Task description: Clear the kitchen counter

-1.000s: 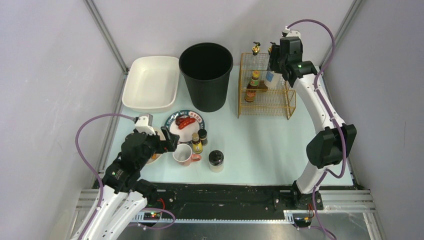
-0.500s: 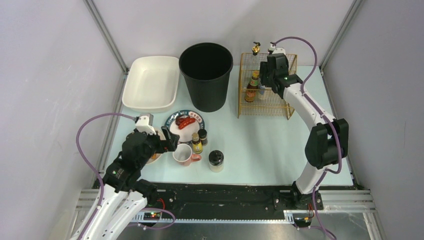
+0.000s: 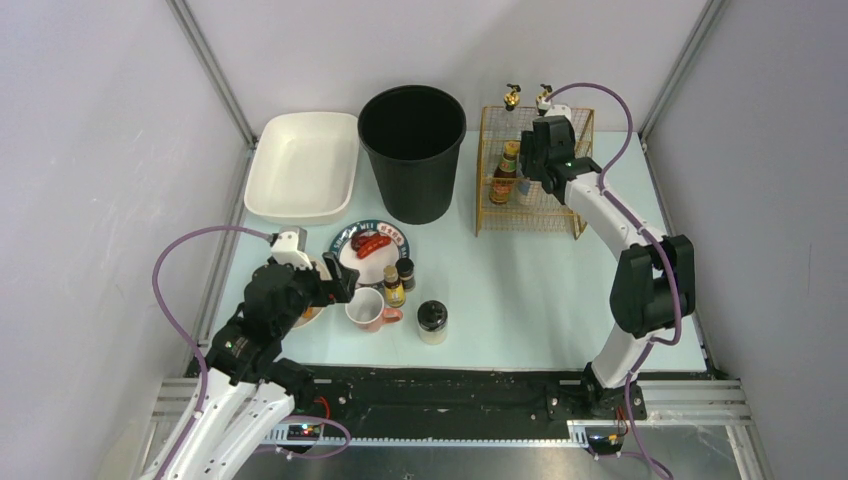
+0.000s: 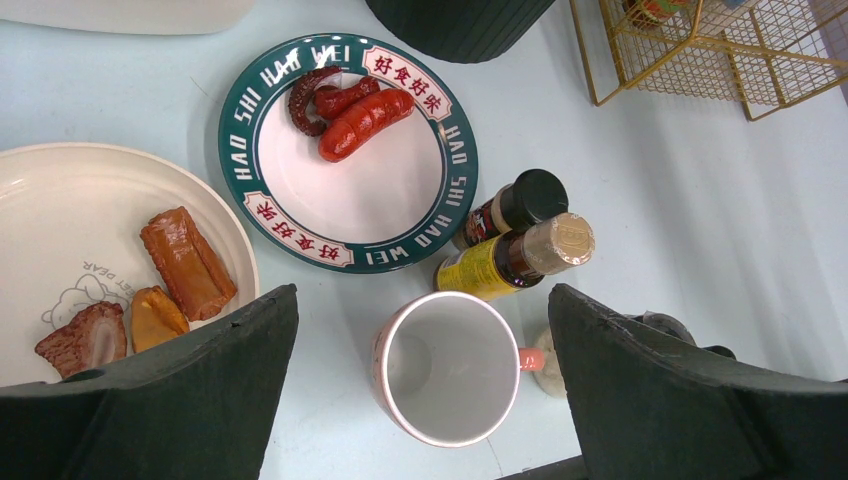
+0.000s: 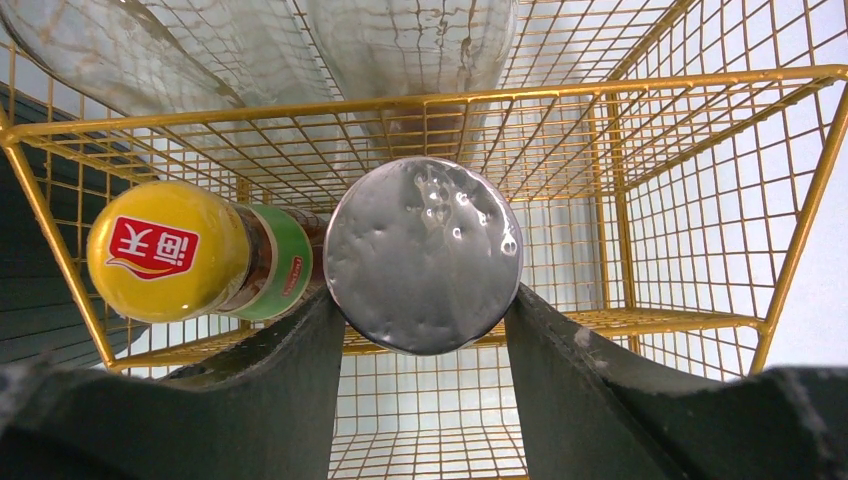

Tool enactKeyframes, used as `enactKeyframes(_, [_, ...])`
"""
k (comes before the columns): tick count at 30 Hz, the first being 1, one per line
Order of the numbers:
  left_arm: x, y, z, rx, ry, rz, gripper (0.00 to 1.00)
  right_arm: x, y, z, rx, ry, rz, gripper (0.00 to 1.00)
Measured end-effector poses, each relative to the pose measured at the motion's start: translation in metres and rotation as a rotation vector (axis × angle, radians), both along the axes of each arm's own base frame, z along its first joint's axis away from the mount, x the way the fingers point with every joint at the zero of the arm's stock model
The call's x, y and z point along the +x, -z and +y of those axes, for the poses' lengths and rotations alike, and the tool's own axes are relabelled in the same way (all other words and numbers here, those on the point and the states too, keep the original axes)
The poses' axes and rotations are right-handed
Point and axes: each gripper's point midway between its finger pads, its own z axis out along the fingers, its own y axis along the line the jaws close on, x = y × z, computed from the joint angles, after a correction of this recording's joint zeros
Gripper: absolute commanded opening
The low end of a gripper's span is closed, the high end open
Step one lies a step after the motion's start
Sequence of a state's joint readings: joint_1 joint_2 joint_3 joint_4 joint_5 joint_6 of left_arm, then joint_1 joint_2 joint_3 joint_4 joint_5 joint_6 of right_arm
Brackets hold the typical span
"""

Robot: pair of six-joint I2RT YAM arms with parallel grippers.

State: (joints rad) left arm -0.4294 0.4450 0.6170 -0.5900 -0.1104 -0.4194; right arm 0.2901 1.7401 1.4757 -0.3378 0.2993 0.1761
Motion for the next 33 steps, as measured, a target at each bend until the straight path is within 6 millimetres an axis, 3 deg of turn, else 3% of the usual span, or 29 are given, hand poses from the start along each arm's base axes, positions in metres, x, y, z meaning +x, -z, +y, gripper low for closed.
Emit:
enactKeyframes(5, [0.0, 0.0, 0.0, 0.0, 0.0, 0.0, 0.98, 0.0, 0.003, -0.001, -0.002, 0.012, 0.005, 0.48])
enactKeyframes(7, [0.0, 0.0, 0.0, 0.0, 0.0, 0.0, 0.98, 0.0, 0.004, -0.002, -0.004, 0.015, 0.008, 0.53])
enactKeyframes(15, [0.0, 0.0, 0.0, 0.0, 0.0, 0.0, 0.98, 0.0, 0.005, -0.003, -0.003, 0.026, 0.011, 0.64])
enactKeyframes(22, [0.0, 0.0, 0.0, 0.0, 0.0, 0.0, 0.98, -0.002, 0.007, -0.003, -0.002, 0.04, 0.015, 0.8])
enactKeyframes(26, [0.0, 0.0, 0.0, 0.0, 0.001, 0.0, 0.98, -0.005, 0.008, -0.001, -0.008, 0.039, 0.022, 0.82])
enactKeyframes(30, [0.0, 0.0, 0.0, 0.0, 0.0, 0.001, 0.98, -0.014, -0.005, 0.0, -0.008, 0.038, 0.005, 0.83])
enactKeyframes(33, [0.0, 0.001, 0.0, 0.001, 0.0, 0.003, 0.98, -0.023, -0.028, 0.002, 0.001, 0.034, -0.035, 0.83])
